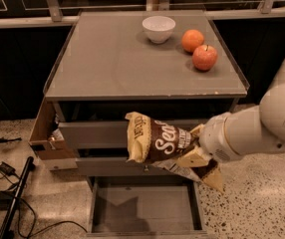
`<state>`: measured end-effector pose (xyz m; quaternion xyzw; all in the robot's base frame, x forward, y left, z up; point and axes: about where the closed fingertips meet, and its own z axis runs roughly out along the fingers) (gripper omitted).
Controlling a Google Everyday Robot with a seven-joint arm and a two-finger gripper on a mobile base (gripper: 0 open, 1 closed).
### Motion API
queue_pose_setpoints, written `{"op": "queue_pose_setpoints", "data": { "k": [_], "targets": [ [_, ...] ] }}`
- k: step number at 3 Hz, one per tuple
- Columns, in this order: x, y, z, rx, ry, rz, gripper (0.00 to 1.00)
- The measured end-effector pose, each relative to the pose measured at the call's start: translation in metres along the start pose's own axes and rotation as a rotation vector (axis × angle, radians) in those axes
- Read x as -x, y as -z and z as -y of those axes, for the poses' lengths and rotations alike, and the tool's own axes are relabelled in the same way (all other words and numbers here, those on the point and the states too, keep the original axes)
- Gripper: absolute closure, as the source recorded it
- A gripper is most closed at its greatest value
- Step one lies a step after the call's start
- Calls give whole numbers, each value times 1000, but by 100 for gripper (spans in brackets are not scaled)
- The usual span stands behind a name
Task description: Place brown chip bag into bottom drawer
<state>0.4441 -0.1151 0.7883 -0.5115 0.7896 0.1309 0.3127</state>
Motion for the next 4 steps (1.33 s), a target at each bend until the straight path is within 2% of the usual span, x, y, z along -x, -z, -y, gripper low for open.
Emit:
{"op": "queue_pose_setpoints", "data": {
  "k": [2,3,4],
  "targets": [
    [-9,-11,-8,3,-1,3,100],
    [-34,-52,-30,37,2,38,100],
    [-59,-122,-49,62,36,103,100]
  ]
}}
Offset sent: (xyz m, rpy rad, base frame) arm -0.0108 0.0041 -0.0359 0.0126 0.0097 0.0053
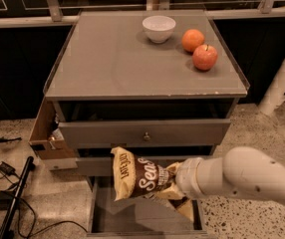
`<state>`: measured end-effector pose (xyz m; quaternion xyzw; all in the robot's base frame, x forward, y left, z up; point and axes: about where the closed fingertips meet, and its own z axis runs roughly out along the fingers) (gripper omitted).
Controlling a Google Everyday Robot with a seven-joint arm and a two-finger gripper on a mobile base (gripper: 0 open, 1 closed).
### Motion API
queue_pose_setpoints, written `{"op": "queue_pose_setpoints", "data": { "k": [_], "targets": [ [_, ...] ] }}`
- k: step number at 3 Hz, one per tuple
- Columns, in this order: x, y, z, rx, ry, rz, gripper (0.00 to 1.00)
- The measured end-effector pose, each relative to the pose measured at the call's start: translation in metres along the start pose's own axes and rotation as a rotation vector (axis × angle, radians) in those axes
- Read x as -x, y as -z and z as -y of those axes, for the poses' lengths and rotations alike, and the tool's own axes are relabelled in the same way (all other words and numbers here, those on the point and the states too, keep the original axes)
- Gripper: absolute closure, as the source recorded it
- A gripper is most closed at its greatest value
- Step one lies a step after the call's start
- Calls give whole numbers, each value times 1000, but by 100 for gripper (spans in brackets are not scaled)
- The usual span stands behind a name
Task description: Place brown chip bag into bottom drawer
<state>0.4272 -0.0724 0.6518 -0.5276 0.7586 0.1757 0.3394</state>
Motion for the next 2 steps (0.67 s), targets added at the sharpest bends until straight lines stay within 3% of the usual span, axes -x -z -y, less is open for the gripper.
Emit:
{"op": "queue_pose_setpoints", "data": {
  "k": [1,2],
  "targets": [
    [-40,-87,3,3,-28,58,100],
    [-40,-87,3,3,-28,58,100]
  ]
}}
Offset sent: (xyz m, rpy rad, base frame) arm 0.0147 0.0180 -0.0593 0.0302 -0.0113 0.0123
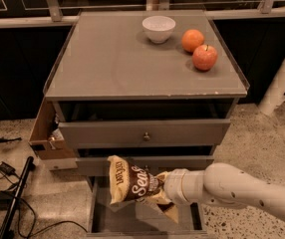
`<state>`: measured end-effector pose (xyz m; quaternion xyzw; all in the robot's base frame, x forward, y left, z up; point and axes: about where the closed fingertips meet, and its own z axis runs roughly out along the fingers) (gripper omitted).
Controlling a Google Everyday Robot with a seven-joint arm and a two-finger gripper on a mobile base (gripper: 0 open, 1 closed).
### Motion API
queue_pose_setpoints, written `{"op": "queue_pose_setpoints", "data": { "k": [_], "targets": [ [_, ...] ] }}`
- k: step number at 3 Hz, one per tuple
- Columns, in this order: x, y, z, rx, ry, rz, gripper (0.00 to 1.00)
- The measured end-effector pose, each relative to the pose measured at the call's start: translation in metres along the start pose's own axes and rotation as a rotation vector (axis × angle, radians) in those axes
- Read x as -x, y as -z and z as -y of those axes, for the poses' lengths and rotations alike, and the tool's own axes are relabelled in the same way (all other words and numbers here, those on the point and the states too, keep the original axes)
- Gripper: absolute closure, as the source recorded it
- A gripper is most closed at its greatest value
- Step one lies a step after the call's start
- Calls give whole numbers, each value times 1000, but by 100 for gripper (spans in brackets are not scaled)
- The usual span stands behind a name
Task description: Place brown chip bag into bottom drawer
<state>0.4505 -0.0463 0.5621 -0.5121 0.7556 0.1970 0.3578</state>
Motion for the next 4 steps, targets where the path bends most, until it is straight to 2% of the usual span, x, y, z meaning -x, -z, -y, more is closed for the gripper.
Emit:
{"op": "queue_pose_setpoints", "data": {
  "k": [1,2,4],
  "targets": [
    [-19,-18,0,-9,43,-5,100],
    [-48,-55,2,-19,96,-3,100],
    [-108,-150,11,21,118,-26,100]
  ]
}}
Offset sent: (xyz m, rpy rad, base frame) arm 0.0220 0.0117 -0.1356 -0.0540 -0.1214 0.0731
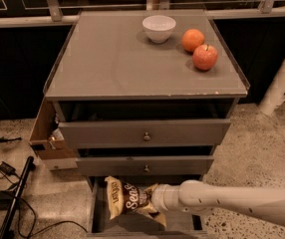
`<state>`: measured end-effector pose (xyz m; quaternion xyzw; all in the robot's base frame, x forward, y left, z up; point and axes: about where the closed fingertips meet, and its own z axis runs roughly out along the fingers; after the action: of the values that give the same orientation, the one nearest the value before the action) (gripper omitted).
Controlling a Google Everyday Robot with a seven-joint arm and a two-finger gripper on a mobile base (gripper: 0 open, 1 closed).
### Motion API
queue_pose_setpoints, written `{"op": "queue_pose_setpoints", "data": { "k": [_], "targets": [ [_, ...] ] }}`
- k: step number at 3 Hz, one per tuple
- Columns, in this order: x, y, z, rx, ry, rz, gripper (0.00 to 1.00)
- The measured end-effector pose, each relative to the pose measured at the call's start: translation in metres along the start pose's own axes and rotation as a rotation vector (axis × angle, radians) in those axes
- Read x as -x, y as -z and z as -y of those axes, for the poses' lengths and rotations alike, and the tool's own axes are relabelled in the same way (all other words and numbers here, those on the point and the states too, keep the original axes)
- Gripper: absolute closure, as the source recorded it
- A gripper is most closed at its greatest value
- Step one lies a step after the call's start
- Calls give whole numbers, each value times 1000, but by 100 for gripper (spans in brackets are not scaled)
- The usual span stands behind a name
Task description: Place brown chip bag into bottom drawer
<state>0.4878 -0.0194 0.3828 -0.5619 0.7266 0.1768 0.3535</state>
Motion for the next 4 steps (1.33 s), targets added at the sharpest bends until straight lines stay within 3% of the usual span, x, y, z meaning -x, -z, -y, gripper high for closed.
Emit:
{"op": "queue_pose_setpoints", "data": {
  "k": [1,3,4],
  "targets": [
    [-35,-51,0,21,-4,-25,100],
    [-46,-58,1,-1,22,-34,100],
    [-69,-78,9,-31,54,-55,100]
  ]
}}
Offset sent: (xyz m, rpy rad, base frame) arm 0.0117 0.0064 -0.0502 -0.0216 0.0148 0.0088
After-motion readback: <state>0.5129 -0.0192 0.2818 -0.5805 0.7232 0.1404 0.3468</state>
